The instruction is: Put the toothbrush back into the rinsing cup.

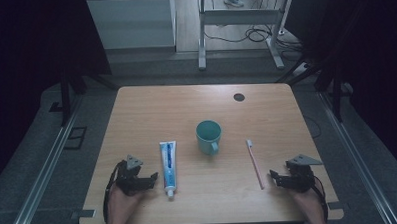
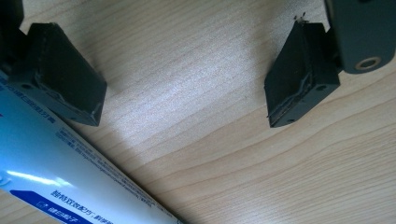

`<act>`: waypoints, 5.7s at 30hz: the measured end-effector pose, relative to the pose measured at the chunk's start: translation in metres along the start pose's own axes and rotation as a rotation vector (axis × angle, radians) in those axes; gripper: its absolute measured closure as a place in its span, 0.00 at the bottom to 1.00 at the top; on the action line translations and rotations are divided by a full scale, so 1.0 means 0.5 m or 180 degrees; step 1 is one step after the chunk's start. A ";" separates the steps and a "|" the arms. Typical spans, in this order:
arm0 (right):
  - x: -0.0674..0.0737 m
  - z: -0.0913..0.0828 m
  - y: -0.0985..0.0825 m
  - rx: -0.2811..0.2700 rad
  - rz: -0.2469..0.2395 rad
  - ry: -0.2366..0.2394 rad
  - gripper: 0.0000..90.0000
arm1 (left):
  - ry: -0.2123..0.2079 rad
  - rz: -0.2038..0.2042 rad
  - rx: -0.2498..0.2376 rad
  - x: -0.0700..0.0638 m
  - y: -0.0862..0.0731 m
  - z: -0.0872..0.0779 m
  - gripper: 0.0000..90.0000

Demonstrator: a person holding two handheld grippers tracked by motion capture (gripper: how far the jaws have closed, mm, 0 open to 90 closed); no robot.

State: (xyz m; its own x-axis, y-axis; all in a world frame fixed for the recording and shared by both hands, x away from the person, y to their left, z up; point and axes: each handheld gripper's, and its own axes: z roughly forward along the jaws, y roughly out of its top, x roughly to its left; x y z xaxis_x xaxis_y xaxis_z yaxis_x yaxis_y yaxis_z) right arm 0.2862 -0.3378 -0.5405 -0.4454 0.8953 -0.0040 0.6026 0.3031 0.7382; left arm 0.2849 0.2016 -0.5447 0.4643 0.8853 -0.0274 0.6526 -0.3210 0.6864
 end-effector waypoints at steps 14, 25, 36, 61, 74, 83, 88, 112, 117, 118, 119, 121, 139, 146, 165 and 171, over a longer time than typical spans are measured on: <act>0.001 0.000 0.000 0.0008 -0.0010 0.0008 0.23 | -0.0004 0.0004 0.0000 0.001 0.002 0.002 0.14; 0.007 0.003 0.004 0.0060 0.0056 0.0029 0.16 | -0.0004 0.0005 0.0001 0.001 0.002 0.002 0.14; 0.013 -0.003 0.009 0.0144 0.0041 0.0094 0.22 | -0.0004 0.0004 0.0000 0.001 0.002 0.002 0.14; 0.032 -0.009 0.056 0.0157 0.0005 0.0384 0.42 | 0.0009 -0.0009 -0.0002 0.000 0.002 0.002 0.14; 0.047 -0.002 0.080 0.0187 -0.0064 0.0497 0.47 | 0.0012 -0.0018 -0.0003 -0.001 0.002 0.002 0.14; 0.066 0.014 0.097 0.0259 -0.0177 0.0580 0.55 | 0.0012 -0.0014 -0.0002 -0.001 0.002 0.002 0.14; 0.075 0.029 0.105 0.0340 -0.0248 0.0561 0.61 | 0.0013 -0.0020 -0.0002 -0.001 0.002 0.002 0.14; 0.082 0.062 0.127 0.0730 -0.0497 0.0604 0.78 | 0.0014 -0.0029 -0.0002 -0.001 0.002 0.002 0.14; 0.081 0.067 0.134 0.0821 -0.0518 0.0607 0.80 | 0.0014 -0.0029 -0.0002 -0.001 0.002 0.002 0.14; 0.081 0.067 0.135 0.0844 -0.0516 0.0613 0.81 | 0.0014 -0.0030 -0.0003 -0.001 0.002 0.002 0.14; 0.081 0.068 0.135 0.0853 -0.0527 0.0608 0.82 | 0.0013 -0.0029 -0.0002 -0.001 0.002 0.002 0.14; 0.081 0.069 0.135 0.0872 -0.0534 0.0601 0.84 | 0.0014 -0.0029 -0.0003 -0.001 0.002 0.002 0.14; 0.071 0.073 0.153 0.1148 -0.0764 0.0614 0.91 | 0.0014 -0.0029 -0.0002 -0.001 0.002 0.002 0.14; 0.071 0.090 0.184 0.1585 -0.0879 0.0656 0.88 | 0.0013 -0.0027 -0.0001 -0.001 0.002 0.002 0.14; 0.094 0.140 0.242 0.2436 -0.1067 0.0626 0.86 | 0.0013 -0.0027 0.0002 -0.001 0.002 0.002 0.14; 0.096 0.149 0.249 0.2550 -0.1066 0.0606 0.92 | 0.0013 -0.0028 0.0001 -0.001 0.002 0.002 0.14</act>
State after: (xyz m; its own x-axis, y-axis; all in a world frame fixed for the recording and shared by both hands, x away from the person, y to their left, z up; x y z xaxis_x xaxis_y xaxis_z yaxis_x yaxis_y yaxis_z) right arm 0.3892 -0.2326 -0.4991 -0.7409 0.6709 0.0298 0.6716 0.7405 0.0246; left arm 0.2858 0.2004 -0.5448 0.4561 0.8894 -0.0304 0.6568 -0.3134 0.6858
